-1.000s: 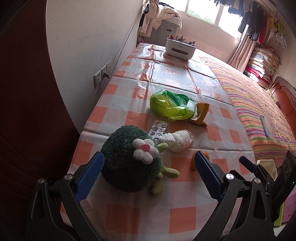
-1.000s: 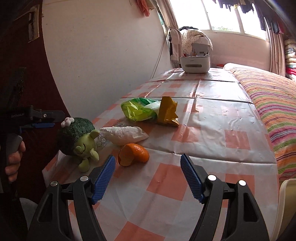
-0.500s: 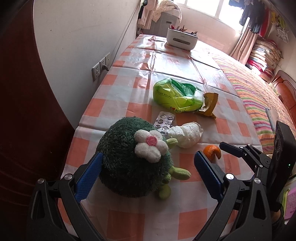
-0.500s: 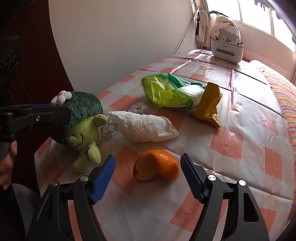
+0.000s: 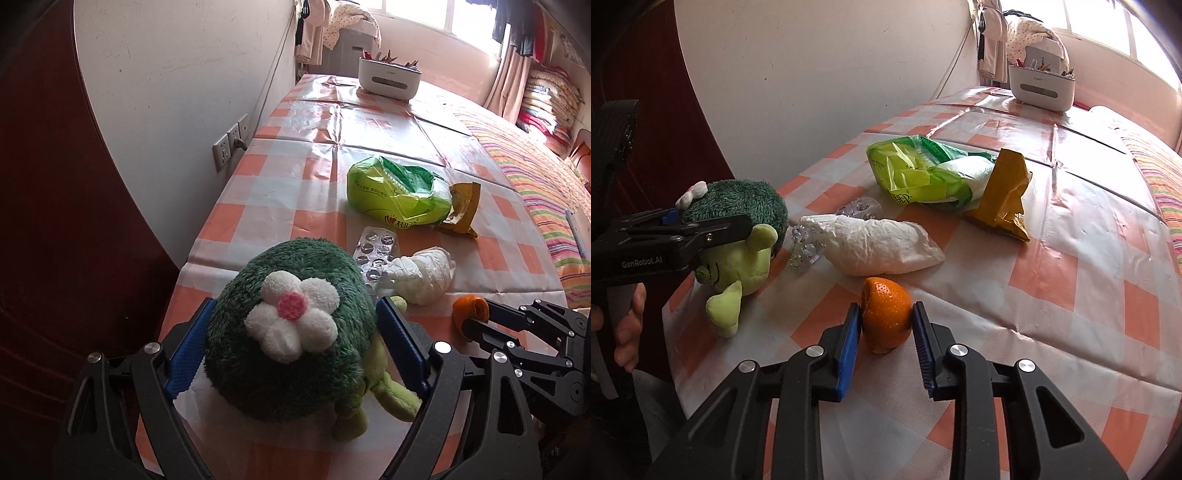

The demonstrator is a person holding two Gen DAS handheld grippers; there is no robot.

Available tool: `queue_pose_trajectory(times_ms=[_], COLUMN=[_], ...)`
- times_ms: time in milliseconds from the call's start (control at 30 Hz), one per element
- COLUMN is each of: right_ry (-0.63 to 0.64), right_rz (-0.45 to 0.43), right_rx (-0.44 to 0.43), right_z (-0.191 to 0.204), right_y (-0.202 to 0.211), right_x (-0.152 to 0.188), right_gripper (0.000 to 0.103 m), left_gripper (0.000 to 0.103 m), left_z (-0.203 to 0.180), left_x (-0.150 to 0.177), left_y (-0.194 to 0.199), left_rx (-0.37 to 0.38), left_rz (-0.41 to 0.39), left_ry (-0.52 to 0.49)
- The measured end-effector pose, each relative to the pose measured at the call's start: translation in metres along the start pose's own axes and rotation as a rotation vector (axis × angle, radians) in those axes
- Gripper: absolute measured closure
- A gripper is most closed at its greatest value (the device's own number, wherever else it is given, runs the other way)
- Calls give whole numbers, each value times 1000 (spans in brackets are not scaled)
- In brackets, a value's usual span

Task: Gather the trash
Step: 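Grasp the green plush toy with the left tool while the right tool grasps the orange peel, then carry the plush toy and orange peel over the cream bin and release both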

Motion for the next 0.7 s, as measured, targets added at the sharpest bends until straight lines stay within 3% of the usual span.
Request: queue_pose_trajectory(times_ms=[233, 433, 700], right_ry=[-78, -122, -188], right_rz=[-49, -94, -129], right_rx=[-10, 23, 80], right_z=[-8, -21, -46], right_y=[16, 40, 64], right_x=[10, 18, 30], right_gripper=[77, 78, 78], left_gripper=[35, 35, 35], left_z=[-1, -17, -57], left_x=[-2, -7, -7], left_y=[4, 24, 53], left_rx=[43, 94, 223], left_rz=[-12, -68, -108], left_ry=[20, 22, -5])
Point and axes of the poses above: each gripper's, at about its wrist camera, not at the fingertips, and y roughly against the way its jaws point, z to its left, x to its underside, the point moved 3 cm from there along -y, roughly the way its jaws point, and after that the axes turned 15 degrees about y, right-handed, at the moved point
